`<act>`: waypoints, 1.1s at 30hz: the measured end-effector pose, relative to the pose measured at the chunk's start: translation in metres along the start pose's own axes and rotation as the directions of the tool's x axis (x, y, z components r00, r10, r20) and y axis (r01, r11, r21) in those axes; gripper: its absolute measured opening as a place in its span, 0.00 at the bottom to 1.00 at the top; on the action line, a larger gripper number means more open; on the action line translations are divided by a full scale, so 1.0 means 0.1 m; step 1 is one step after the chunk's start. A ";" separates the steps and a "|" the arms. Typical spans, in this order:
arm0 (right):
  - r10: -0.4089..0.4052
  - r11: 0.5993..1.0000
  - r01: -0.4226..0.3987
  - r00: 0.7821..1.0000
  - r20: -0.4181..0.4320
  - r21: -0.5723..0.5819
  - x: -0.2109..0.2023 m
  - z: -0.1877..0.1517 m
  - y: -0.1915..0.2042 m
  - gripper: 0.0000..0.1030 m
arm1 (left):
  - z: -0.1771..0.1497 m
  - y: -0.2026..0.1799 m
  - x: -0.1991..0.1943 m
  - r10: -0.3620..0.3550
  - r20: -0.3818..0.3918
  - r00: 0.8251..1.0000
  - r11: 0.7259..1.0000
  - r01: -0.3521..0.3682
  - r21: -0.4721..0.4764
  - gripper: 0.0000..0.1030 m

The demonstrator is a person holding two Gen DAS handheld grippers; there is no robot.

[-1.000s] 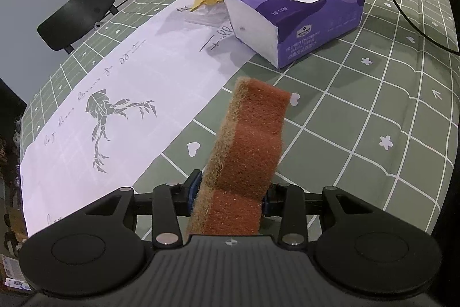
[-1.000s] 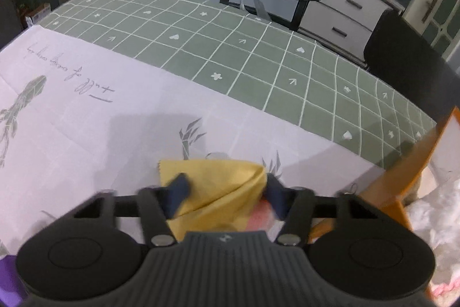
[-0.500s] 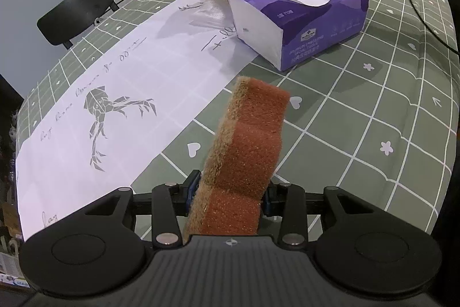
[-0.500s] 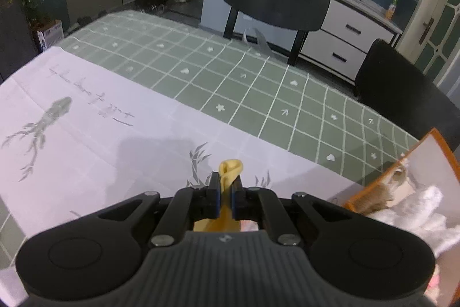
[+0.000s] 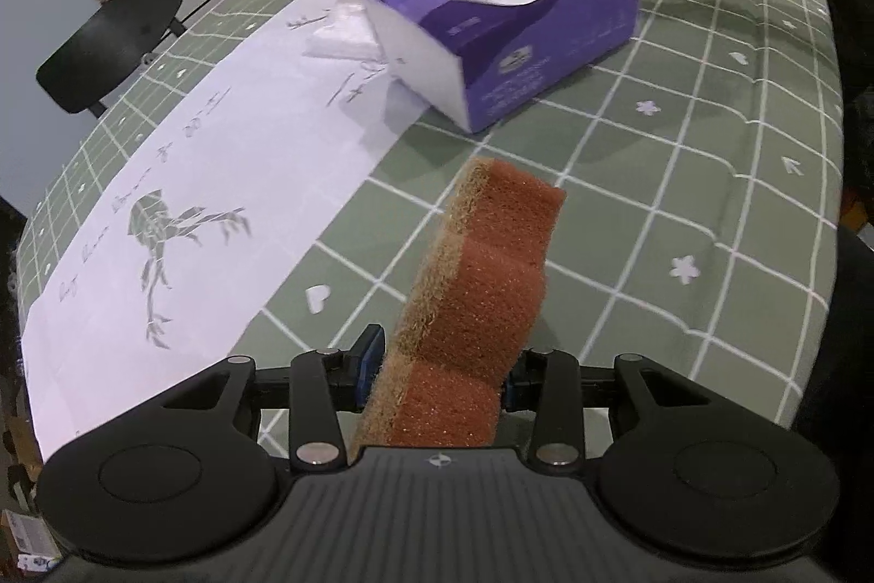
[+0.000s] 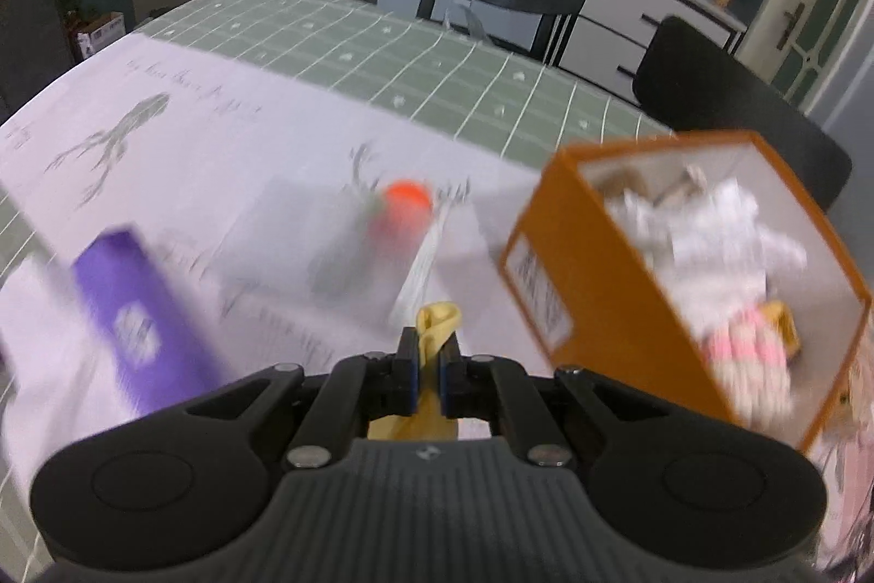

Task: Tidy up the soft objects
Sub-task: 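Carry the brown sponge and yellow cloth over the orange box with both grippers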

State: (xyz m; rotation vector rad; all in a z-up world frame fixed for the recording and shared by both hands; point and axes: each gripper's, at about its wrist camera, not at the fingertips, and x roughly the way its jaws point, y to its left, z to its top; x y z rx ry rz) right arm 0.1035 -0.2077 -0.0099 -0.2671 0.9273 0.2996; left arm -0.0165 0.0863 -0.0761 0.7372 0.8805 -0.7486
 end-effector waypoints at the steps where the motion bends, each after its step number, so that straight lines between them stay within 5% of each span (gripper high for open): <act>1: 0.008 1.000 -0.008 1.000 -0.002 -0.001 -0.06 -0.08 0.01 0.04 | 0.01 -0.02 -0.01 -0.010 0.003 1.000 1.000 0.010 -0.001 0.43; 8: 0.061 0.998 -0.062 0.998 -0.026 -0.028 -0.41 -0.58 0.21 0.04 | 0.20 -0.38 -0.07 -0.137 0.033 0.990 0.988 0.135 0.071 0.43; 16: 0.158 0.986 -0.159 0.987 -0.035 -0.054 -0.70 -1.00 0.54 0.04 | 0.80 -0.84 -0.12 -0.269 0.105 0.957 0.952 0.248 0.182 0.43; 23: 0.174 0.981 -0.178 0.983 -0.052 -0.078 -0.98 -1.26 0.59 0.04 | 1.41 -1.36 -0.05 -0.325 0.075 0.943 0.884 0.275 0.377 0.43; 33: 0.085 0.995 -0.088 0.994 -0.067 -0.049 -1.22 -1.43 0.20 0.04 | 2.16 -1.53 -0.01 -0.332 0.073 0.941 0.829 0.254 0.498 0.42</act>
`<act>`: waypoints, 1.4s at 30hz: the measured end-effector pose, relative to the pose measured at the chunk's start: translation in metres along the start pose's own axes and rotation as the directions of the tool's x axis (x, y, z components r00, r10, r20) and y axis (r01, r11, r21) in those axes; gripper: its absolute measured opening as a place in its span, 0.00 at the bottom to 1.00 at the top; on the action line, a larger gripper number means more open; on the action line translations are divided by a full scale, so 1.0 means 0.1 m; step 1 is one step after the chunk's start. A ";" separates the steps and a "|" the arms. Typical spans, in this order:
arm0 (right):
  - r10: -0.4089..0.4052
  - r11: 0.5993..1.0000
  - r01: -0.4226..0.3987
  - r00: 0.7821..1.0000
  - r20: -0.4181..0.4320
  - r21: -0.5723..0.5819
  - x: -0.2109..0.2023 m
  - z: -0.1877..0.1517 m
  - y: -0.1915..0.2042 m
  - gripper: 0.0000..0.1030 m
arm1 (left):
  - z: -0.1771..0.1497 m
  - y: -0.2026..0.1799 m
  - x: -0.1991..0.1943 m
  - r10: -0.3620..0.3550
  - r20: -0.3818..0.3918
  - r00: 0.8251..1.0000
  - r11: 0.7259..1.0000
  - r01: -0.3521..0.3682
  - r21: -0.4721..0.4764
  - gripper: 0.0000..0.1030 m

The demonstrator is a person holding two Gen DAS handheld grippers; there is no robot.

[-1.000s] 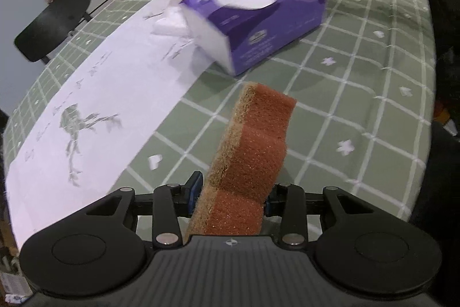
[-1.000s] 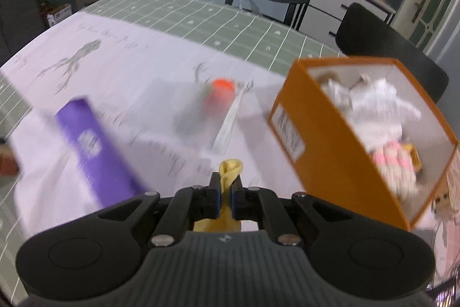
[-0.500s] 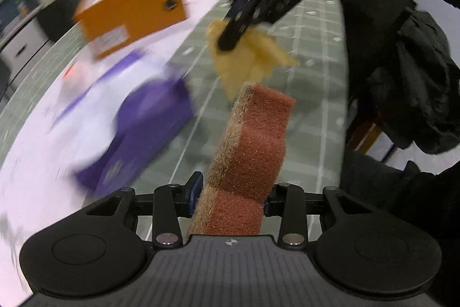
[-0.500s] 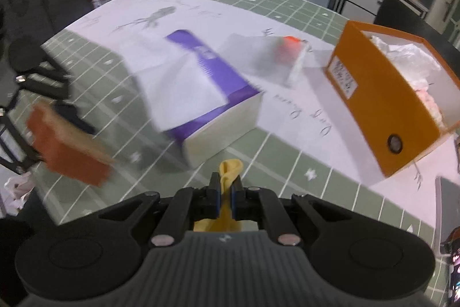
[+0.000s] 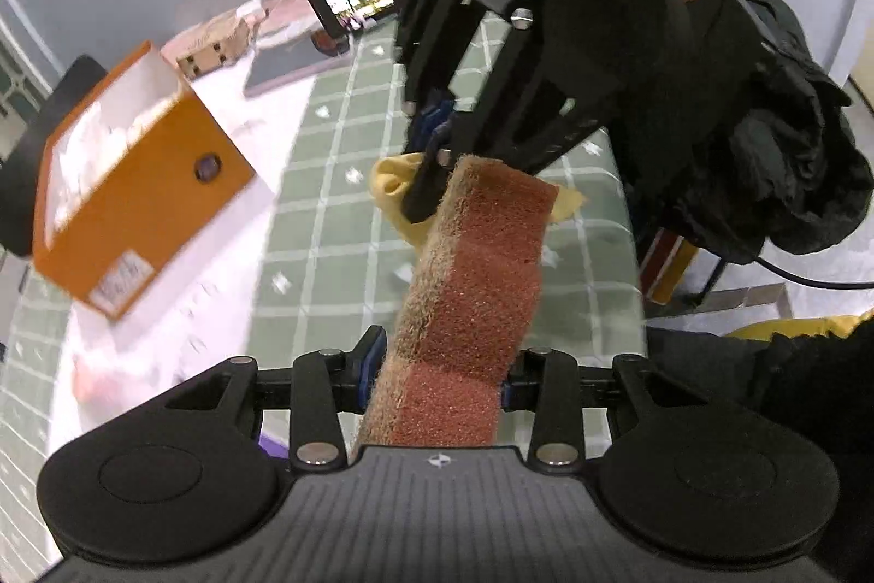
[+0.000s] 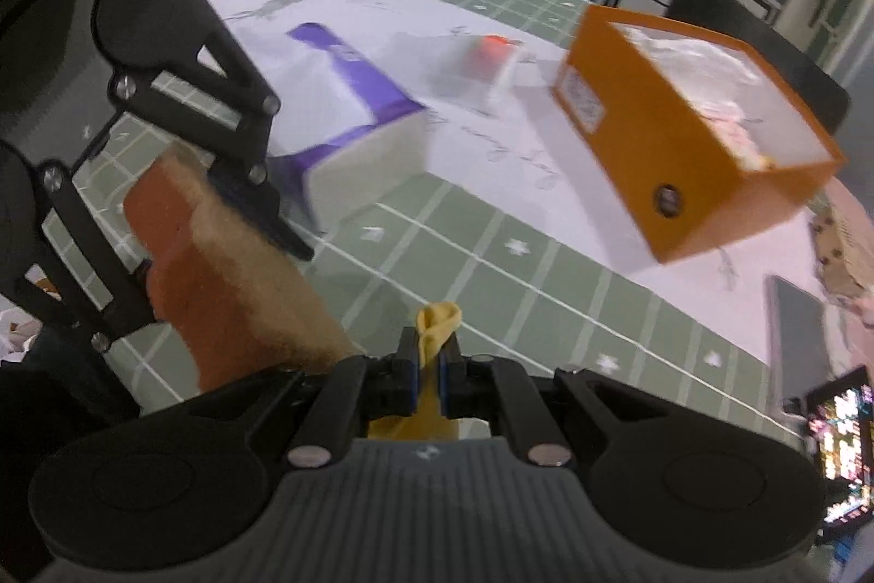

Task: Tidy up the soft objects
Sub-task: 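Carry the brown sponge and yellow cloth over the orange box with both grippers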

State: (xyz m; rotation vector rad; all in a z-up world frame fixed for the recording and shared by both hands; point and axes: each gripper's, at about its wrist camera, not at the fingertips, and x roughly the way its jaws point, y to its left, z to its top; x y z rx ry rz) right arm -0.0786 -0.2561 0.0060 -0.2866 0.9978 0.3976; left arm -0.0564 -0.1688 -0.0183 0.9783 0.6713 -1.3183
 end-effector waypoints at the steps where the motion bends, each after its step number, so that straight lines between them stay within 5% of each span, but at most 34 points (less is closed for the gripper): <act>1: -0.012 1.000 0.012 1.000 0.003 0.009 -0.03 0.00 -0.06 0.04 | 0.06 0.06 0.01 0.006 0.004 1.000 1.000 -0.006 0.002 0.42; 18: -0.074 0.993 0.065 0.993 0.094 0.096 -0.08 0.29 -0.86 0.04 | 0.61 0.93 0.19 0.060 -0.018 0.998 0.997 -0.060 -0.038 0.42; 42: -0.181 0.956 0.120 0.960 0.213 0.269 0.32 1.23 -2.15 0.04 | 1.18 2.75 0.63 0.102 -0.021 0.995 0.941 -0.103 -0.322 0.42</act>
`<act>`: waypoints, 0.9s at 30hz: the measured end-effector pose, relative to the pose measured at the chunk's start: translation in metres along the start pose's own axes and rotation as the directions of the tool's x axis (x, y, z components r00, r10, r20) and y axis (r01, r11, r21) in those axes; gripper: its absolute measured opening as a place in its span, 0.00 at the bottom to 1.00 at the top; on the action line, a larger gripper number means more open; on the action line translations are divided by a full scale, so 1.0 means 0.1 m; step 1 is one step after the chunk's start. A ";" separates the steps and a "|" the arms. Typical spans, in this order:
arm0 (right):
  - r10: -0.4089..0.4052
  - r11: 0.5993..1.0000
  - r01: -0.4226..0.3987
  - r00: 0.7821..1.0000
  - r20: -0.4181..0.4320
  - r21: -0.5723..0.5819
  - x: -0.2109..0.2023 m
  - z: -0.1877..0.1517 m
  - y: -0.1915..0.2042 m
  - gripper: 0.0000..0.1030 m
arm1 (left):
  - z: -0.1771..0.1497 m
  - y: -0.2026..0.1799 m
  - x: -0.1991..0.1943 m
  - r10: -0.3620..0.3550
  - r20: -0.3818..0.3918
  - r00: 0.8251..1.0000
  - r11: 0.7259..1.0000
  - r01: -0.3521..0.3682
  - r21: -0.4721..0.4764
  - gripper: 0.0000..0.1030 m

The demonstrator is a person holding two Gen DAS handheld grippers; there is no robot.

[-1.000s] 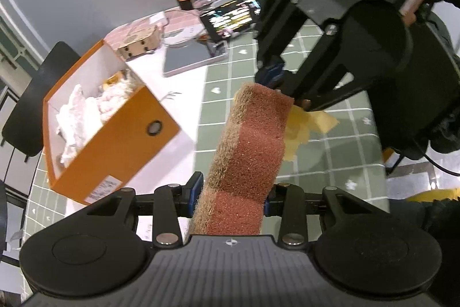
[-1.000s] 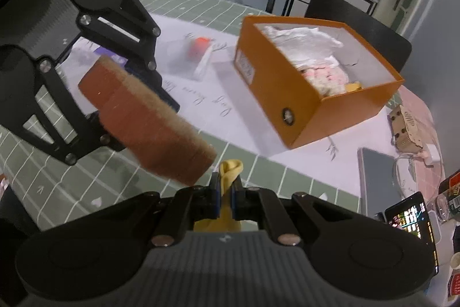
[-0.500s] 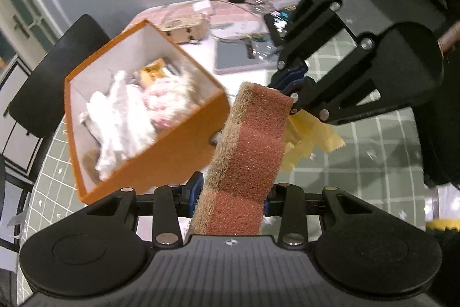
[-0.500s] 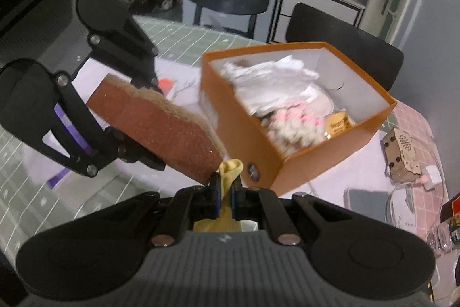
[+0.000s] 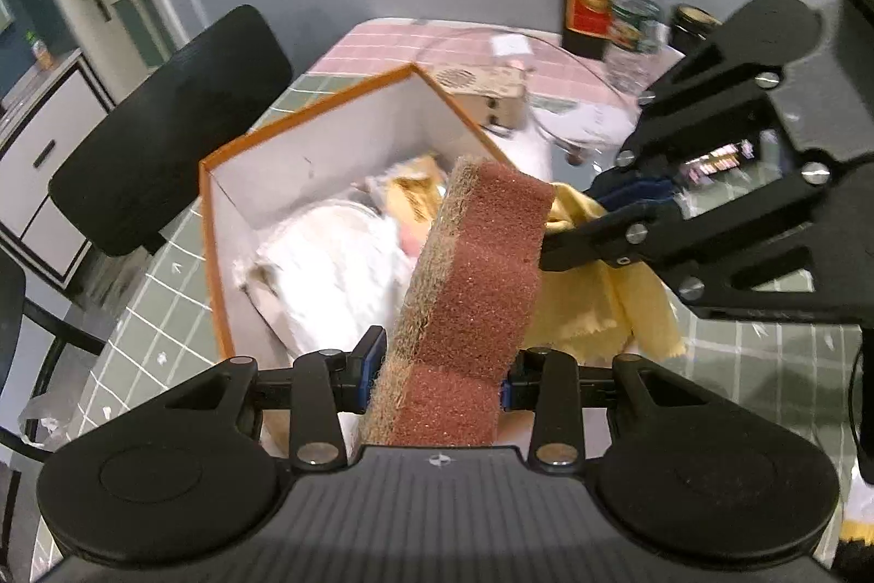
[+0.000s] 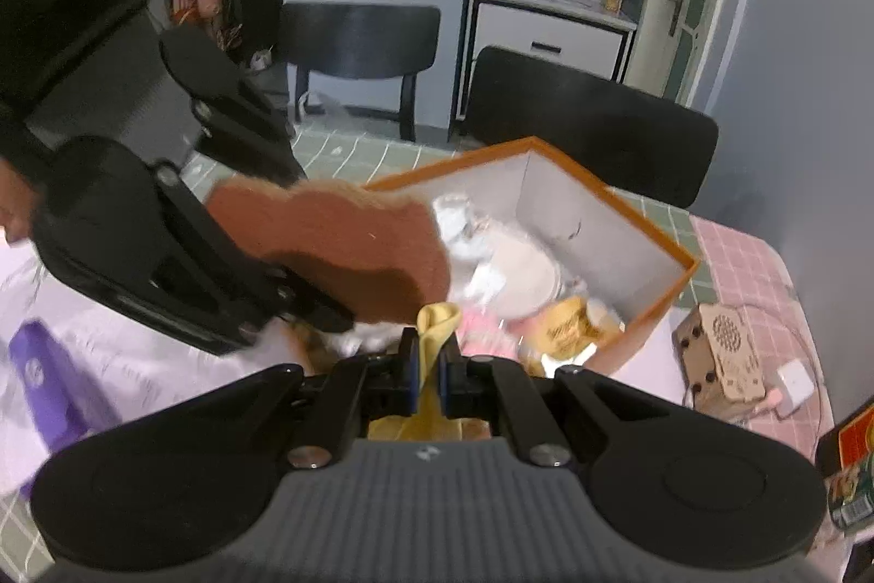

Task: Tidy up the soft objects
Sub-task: 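Carry the brown sponge and yellow cloth over the orange box with both grippers, then lower the sponge and cloth into the box and open both grippers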

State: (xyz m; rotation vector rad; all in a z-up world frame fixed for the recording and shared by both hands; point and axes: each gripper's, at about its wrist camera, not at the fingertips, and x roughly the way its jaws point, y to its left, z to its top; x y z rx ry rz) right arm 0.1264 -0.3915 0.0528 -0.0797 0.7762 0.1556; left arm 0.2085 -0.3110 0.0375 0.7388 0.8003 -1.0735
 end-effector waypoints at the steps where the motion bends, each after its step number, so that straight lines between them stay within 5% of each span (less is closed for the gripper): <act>1: -0.006 1.000 0.006 1.000 0.012 0.007 0.02 0.05 -0.03 0.04 | 0.03 0.04 0.00 0.009 0.002 1.000 1.000 -0.009 -0.005 0.42; 13: -0.092 0.990 0.090 0.996 0.016 0.108 0.53 0.37 -0.55 0.04 | 0.43 0.55 0.54 0.036 -0.018 0.999 0.988 -0.038 -0.148 0.36; 19: -0.133 0.983 0.131 0.991 0.009 0.129 0.74 0.39 -0.71 0.04 | 0.60 0.63 0.66 0.076 0.035 0.997 0.982 -0.068 -0.176 0.35; 22: -0.156 0.979 0.151 0.988 0.023 0.136 0.84 0.39 -0.78 0.04 | 0.66 0.60 0.70 0.146 0.077 0.986 0.979 -0.132 -0.156 0.35; 27: -0.190 0.971 0.191 0.982 -0.022 0.146 1.13 0.41 -0.90 0.04 | 0.71 0.61 0.96 0.205 0.017 0.979 0.971 -0.201 -0.129 0.35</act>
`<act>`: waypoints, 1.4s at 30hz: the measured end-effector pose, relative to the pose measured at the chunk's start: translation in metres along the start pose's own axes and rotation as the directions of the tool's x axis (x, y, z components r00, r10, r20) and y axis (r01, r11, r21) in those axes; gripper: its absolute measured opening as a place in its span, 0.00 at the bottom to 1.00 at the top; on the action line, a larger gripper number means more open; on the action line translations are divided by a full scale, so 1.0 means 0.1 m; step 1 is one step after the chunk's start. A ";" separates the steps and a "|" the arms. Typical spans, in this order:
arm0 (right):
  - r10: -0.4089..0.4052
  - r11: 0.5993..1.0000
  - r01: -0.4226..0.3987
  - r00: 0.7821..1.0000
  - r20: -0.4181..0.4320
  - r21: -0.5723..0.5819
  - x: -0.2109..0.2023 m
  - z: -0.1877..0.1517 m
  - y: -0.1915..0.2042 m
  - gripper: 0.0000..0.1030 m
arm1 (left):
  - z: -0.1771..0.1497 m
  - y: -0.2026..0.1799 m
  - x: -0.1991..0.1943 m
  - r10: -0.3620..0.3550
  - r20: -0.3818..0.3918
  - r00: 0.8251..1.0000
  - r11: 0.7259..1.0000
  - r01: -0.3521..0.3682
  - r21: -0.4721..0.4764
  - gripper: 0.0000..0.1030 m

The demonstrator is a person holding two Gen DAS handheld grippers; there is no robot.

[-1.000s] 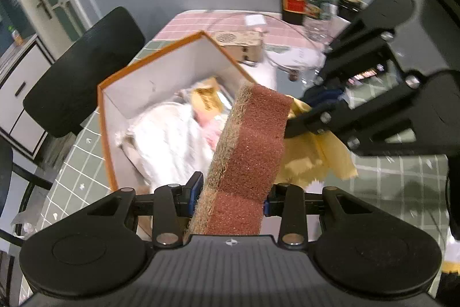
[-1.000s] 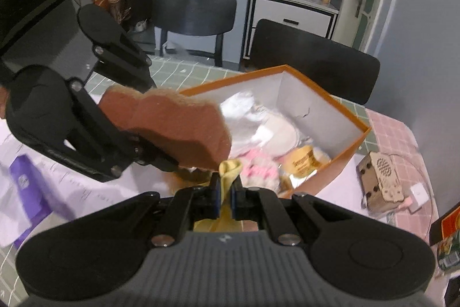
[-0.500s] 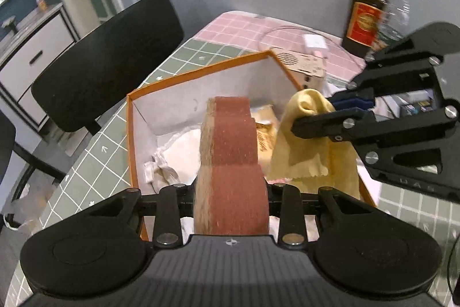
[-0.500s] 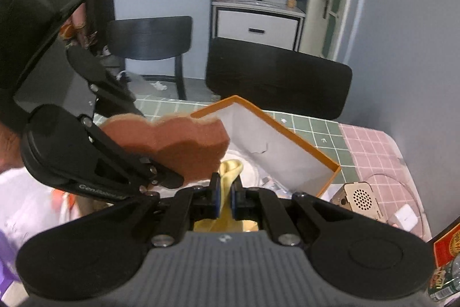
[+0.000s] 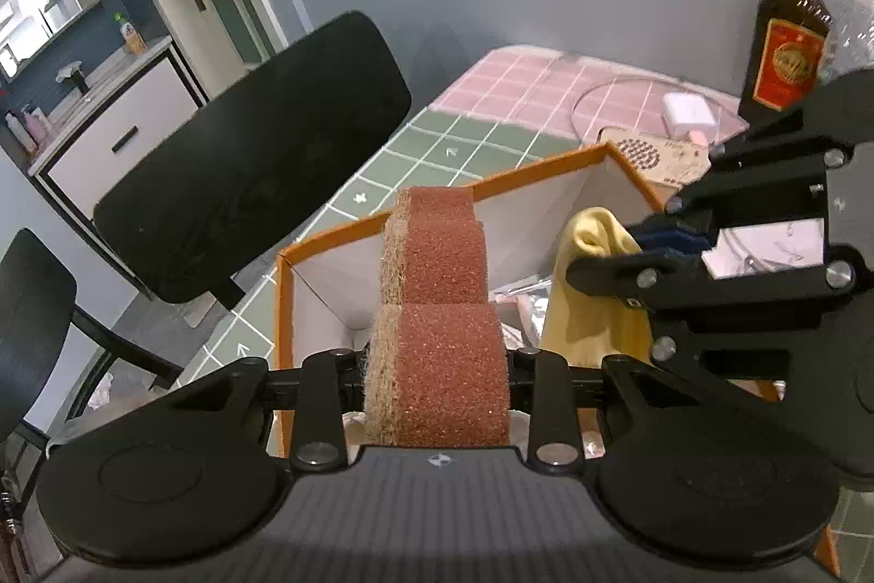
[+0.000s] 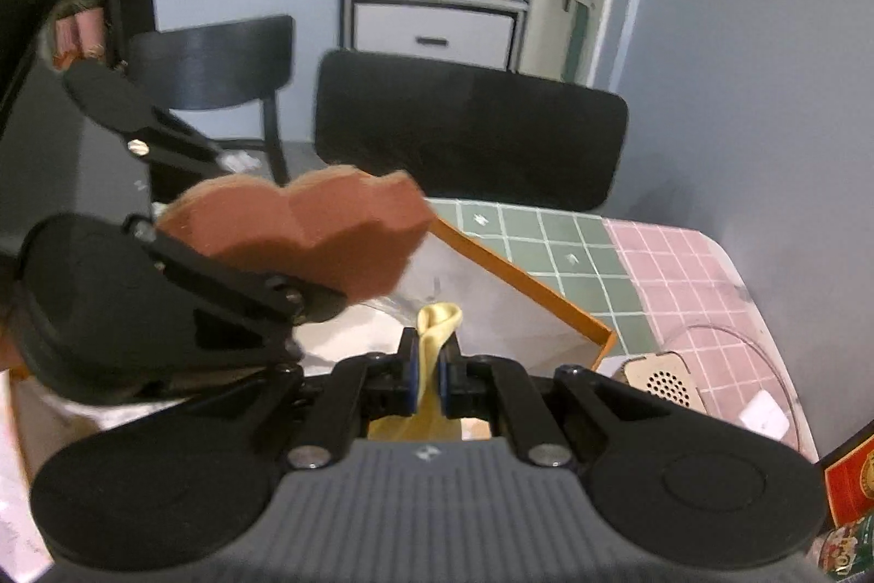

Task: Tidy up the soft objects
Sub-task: 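Lower the sponge and cloth into the box and open both grippers, then move both grippers back from the box toward the mesh bag and orange fruit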

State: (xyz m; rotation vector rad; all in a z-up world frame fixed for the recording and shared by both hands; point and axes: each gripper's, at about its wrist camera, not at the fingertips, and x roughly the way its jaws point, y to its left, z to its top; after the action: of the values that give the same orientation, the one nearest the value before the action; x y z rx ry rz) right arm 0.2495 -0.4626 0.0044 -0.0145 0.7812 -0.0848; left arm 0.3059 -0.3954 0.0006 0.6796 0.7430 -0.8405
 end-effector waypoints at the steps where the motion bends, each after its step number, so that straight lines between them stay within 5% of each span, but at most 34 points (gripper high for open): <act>1: -0.006 1.000 0.006 1.000 -0.005 0.004 0.05 0.01 -0.02 0.04 | 0.00 0.00 0.04 0.006 -0.002 1.000 1.000 -0.006 -0.002 0.35; 5: 0.002 0.999 -0.002 1.000 0.001 0.035 0.20 0.05 -0.08 0.04 | -0.03 0.05 0.20 0.026 -0.034 0.999 0.999 -0.027 -0.022 0.40; 7: 0.020 0.998 -0.020 1.000 0.005 0.066 0.26 0.04 -0.12 0.09 | -0.04 0.04 0.24 0.051 -0.046 0.998 0.999 -0.052 -0.013 0.56; 9: 0.006 0.997 -0.007 1.000 0.009 0.073 0.31 0.03 -0.15 0.40 | -0.05 0.00 0.23 0.090 -0.040 0.995 0.996 -0.089 0.030 0.75; 11: -0.025 0.997 0.022 0.999 0.032 0.078 0.30 0.01 -0.18 0.50 | -0.07 -0.05 0.19 0.091 -0.016 0.996 0.994 -0.090 0.062 0.77; 20: -0.019 0.995 0.018 1.000 0.013 0.102 0.29 -0.11 -0.30 0.50 | -0.04 -0.08 0.07 0.037 -0.037 0.999 0.998 -0.035 0.043 0.77; 24: -0.027 0.995 0.026 1.000 0.012 0.099 0.22 -0.14 -0.28 0.53 | -0.09 -0.13 0.02 -0.159 -0.084 0.984 0.987 0.160 0.006 0.77; 26: -0.023 0.994 0.022 1.000 0.016 0.110 0.16 -0.15 -0.29 0.54 | -0.13 -0.25 0.00 -0.201 -0.117 0.973 0.978 0.206 0.033 0.78; 30: -0.019 0.993 0.016 1.000 0.020 0.114 0.03 -0.17 -0.29 0.55 | -0.16 -0.42 -0.07 -0.147 -0.118 0.982 0.983 0.158 0.091 0.76; 33: -0.024 0.995 0.022 0.999 0.021 0.102 -0.09 -0.22 -0.27 0.55 | -0.13 -0.34 -0.24 -0.118 -0.062 0.991 0.992 0.120 0.041 0.76; 42: -0.035 0.996 0.033 0.999 0.030 0.079 -0.48 -0.22 -0.10 0.56 | -0.30 -0.21 -0.80 -0.079 -0.062 0.995 0.996 0.082 0.048 0.81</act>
State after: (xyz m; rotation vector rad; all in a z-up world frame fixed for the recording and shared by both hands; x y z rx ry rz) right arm 0.1992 -0.4686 0.0226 0.0450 0.7460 -0.1469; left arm 0.2427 -0.3504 0.0423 0.7258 0.8098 -0.9180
